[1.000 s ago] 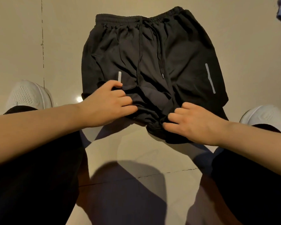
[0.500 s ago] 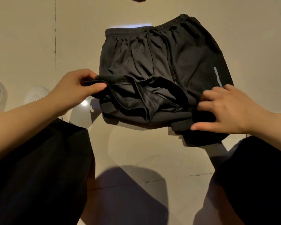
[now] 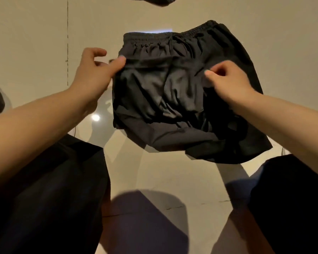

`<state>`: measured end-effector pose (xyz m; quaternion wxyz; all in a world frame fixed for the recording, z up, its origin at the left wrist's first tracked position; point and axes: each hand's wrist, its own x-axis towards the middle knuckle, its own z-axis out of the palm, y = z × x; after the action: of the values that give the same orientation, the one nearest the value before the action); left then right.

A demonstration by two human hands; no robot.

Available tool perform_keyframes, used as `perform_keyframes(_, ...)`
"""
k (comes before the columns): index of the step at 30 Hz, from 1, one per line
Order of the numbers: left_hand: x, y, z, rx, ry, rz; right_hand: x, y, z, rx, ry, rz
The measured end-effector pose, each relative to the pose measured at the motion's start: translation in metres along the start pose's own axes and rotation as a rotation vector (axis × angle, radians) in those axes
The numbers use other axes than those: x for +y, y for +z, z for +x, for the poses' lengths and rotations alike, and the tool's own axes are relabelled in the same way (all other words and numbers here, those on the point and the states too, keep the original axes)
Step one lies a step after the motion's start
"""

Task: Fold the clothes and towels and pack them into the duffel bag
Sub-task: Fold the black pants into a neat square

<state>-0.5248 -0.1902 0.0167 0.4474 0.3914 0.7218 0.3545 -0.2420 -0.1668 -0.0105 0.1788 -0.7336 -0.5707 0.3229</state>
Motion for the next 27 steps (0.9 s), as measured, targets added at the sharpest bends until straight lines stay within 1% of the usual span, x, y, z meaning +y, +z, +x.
perform_keyframes(1,-0.004,0.001,-0.004,-0.027,0.054,0.110,0.012,-0.004,0.005,0.029,0.118,0.004)
perform_keyframes(2,-0.010,0.003,-0.012,-0.094,0.127,0.243,0.022,-0.007,0.004,0.040,0.161,-0.029)
perform_keyframes(3,-0.020,0.005,-0.018,-0.181,0.193,0.392,0.030,-0.009,0.000,0.048,0.126,-0.081)
perform_keyframes(4,-0.030,0.007,-0.024,-0.256,0.252,0.539,0.035,-0.010,-0.008,0.041,0.032,-0.139)
perform_keyframes(5,-0.038,0.008,-0.028,-0.291,0.350,0.680,0.037,-0.012,-0.019,0.027,-0.115,-0.191)
perform_keyframes(6,-0.045,0.006,-0.030,-0.287,0.520,0.819,0.037,-0.015,-0.031,0.000,-0.297,-0.234)
perform_keyframes(8,-0.049,0.001,-0.029,-0.306,0.938,1.080,0.036,-0.021,-0.049,-0.115,-0.629,-0.341)
perform_keyframes(9,-0.050,-0.002,-0.028,-0.360,1.080,1.175,0.038,-0.022,-0.054,-0.185,-0.747,-0.434)
perform_keyframes(10,-0.051,-0.004,-0.027,-0.430,1.141,1.245,0.041,-0.023,-0.058,-0.265,-0.835,-0.531)
perform_keyframes(12,-0.057,-0.008,-0.025,-0.485,1.143,1.325,0.050,-0.024,-0.061,-0.383,-0.932,-0.695)
perform_keyframes(14,-0.063,-0.009,-0.020,-0.481,1.084,1.391,0.055,-0.024,-0.061,-0.460,-0.936,-0.817)
perform_keyframes(16,-0.059,-0.016,-0.017,-0.483,0.987,1.360,0.058,-0.022,-0.059,-0.448,-0.964,-0.881)
perform_keyframes(18,-0.050,-0.026,-0.014,-0.435,0.938,1.272,0.053,-0.020,-0.058,-0.375,-0.973,-0.846)
perform_keyframes(19,-0.046,-0.032,-0.012,-0.388,0.923,1.260,0.049,-0.021,-0.057,-0.324,-0.937,-0.777)
perform_keyframes(21,-0.043,-0.047,-0.005,-0.251,0.879,1.271,0.038,-0.028,-0.054,-0.222,-0.807,-0.550)
perform_keyframes(24,-0.042,-0.074,0.003,-0.037,0.791,1.279,0.024,-0.038,-0.048,-0.088,-0.511,-0.073)
perform_keyframes(26,-0.041,-0.080,0.003,0.025,0.767,1.264,0.020,-0.036,-0.043,-0.066,-0.315,0.191)
perform_keyframes(27,-0.040,-0.077,0.001,0.012,0.791,1.265,0.019,-0.033,-0.042,-0.085,-0.237,0.263)
